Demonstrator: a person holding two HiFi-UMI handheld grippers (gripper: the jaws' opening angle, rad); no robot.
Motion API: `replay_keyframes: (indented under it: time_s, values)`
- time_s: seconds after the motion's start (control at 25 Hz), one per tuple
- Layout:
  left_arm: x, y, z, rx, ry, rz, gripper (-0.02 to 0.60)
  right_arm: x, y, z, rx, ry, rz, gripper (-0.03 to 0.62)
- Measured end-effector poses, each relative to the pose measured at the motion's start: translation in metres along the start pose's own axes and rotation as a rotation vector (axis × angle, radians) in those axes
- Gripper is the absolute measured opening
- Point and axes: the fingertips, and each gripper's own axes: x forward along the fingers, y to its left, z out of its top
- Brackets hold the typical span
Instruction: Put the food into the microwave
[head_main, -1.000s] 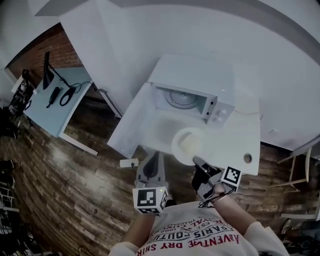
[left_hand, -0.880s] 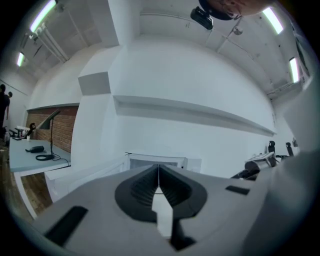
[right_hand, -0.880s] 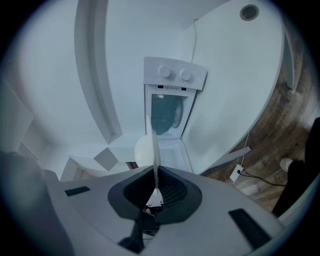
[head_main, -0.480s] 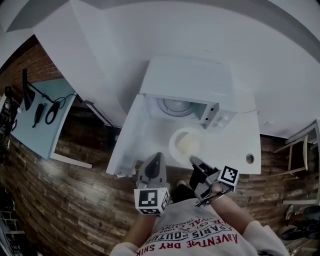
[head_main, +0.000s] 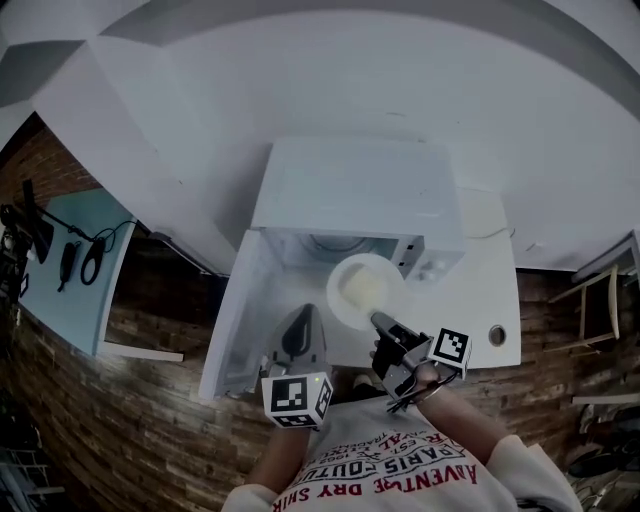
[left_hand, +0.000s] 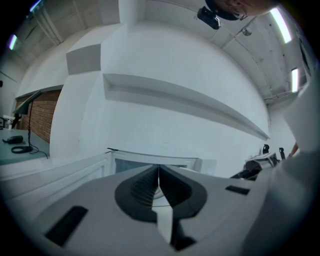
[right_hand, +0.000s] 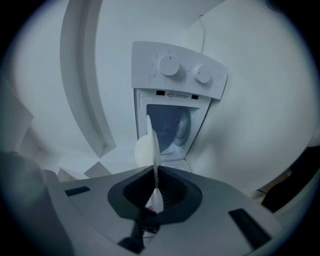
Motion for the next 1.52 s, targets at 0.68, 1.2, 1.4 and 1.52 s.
replay_keyframes:
  time_s: [0.68,1.2,1.4,1.52]
  values:
    - [0.085,0.022,-0.034,-0.008,0.116,-0.050,0.008,0.056,-0.031,0.047,0.060,-0.045,-0.073,0.021]
    - [0.112,0.044,-0.066,-0.006,0.202,-0.121,0.008,0.114,-0.070,0.071,0.071,-0.141,-0.131,0.021]
    - [0.109,0.046,-0.082,-0.011,0.238,-0.133,0.008,0.130,-0.079,0.085,0.015,-0.184,-0.124,0.021]
    - [0.108,0.047,-0.091,-0.008,0.253,-0.136,0.009,0.138,-0.084,0.091,0.004,-0.201,-0.125,0.021]
